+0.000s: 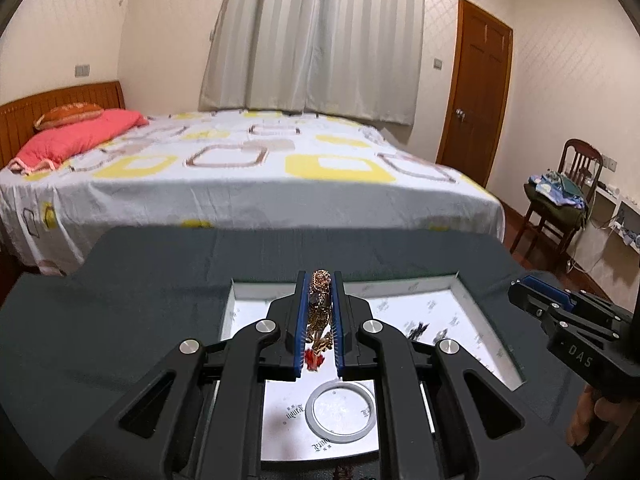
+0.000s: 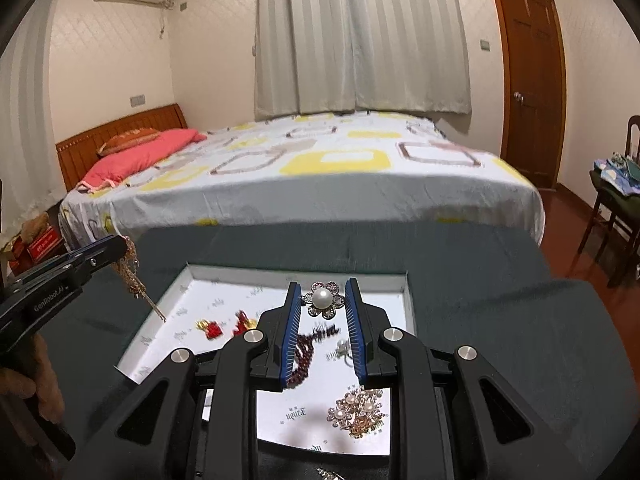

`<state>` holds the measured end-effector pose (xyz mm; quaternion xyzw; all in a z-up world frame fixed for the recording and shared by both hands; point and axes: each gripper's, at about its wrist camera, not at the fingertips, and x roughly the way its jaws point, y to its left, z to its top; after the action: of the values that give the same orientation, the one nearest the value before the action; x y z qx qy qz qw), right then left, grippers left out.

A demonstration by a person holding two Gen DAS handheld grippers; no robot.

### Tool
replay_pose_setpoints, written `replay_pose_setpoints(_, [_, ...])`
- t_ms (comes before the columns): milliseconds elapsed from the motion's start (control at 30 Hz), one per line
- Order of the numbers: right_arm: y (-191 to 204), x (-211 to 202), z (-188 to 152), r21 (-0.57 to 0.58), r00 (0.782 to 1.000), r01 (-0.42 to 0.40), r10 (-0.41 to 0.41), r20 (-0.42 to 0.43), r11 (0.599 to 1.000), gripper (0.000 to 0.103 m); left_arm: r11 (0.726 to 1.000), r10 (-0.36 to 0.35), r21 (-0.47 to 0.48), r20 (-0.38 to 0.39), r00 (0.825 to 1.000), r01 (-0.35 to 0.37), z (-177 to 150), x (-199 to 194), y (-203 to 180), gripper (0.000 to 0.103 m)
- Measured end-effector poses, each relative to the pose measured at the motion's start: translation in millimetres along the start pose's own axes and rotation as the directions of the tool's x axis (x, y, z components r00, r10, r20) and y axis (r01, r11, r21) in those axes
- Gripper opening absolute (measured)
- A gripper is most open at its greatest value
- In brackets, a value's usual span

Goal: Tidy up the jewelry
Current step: 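Carry gold chain and pearl flower brooch into the box and open both grippers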

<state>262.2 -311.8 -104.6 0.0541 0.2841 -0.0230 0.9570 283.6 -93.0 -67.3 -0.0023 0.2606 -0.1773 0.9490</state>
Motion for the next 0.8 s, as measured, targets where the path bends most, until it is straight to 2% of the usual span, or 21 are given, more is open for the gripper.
replay_pose_setpoints(400, [-2, 58, -41, 0.005, 0.989, 0.007, -0.006, -0.145, 1.000, 0.023, 1.000, 0.022, -0.009, -0.136, 0.991, -0.024, -46, 50, 21, 0.011])
replay_pose_setpoints(800, [-3, 76, -53, -0.001, 0.974, 0.004, -0.004, -0.227, 1.000, 0.023, 0.999, 0.026, -0.012, -0.224, 0.974, -0.029, -66, 75, 27, 0.011])
